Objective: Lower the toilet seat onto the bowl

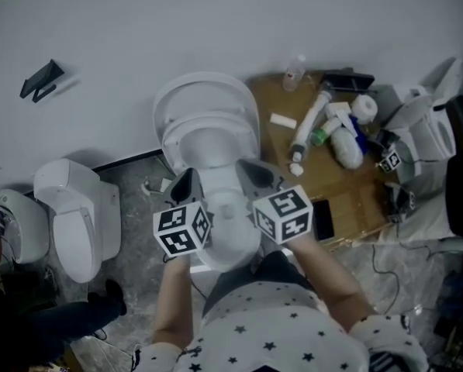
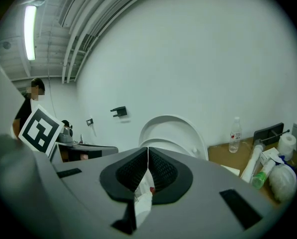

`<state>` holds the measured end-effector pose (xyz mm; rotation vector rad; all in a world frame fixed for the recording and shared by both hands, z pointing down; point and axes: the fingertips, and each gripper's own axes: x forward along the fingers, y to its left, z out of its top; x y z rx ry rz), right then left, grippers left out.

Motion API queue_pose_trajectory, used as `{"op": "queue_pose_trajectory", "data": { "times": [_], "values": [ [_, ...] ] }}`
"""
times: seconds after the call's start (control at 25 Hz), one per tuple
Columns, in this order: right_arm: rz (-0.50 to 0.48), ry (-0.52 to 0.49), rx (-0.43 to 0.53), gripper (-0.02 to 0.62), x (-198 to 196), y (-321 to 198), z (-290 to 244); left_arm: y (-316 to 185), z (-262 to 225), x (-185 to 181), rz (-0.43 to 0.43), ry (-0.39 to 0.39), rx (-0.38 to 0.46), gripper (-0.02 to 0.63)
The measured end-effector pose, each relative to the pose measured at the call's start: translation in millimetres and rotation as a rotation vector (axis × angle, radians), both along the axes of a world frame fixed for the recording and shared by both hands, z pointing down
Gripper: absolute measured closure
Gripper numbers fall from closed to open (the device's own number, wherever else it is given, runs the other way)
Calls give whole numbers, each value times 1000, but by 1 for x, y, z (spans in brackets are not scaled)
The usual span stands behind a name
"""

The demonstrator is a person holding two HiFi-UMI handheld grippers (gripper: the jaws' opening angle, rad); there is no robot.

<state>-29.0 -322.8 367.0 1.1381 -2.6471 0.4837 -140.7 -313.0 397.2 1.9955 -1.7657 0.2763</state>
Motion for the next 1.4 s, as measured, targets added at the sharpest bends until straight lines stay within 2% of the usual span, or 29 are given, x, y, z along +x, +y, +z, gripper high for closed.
{"op": "queue_pose_trajectory", "data": {
  "times": [0.64,0.96,1.24,1.4],
  "values": [
    [80,58,-1,586,-29,-74,16,-74,22,-38,71,-39,-19,600],
    [100,80,-15,543,-38,-103,26,-107,27,-48,92,-48,-7,501],
    [109,120,-32,448,-44,-123,39,-130,33,-59,107,-78,12,386],
    [116,147,-26,413,-44,-134,50,-138,42,-61,120,-86,-1,353]
  ]
}}
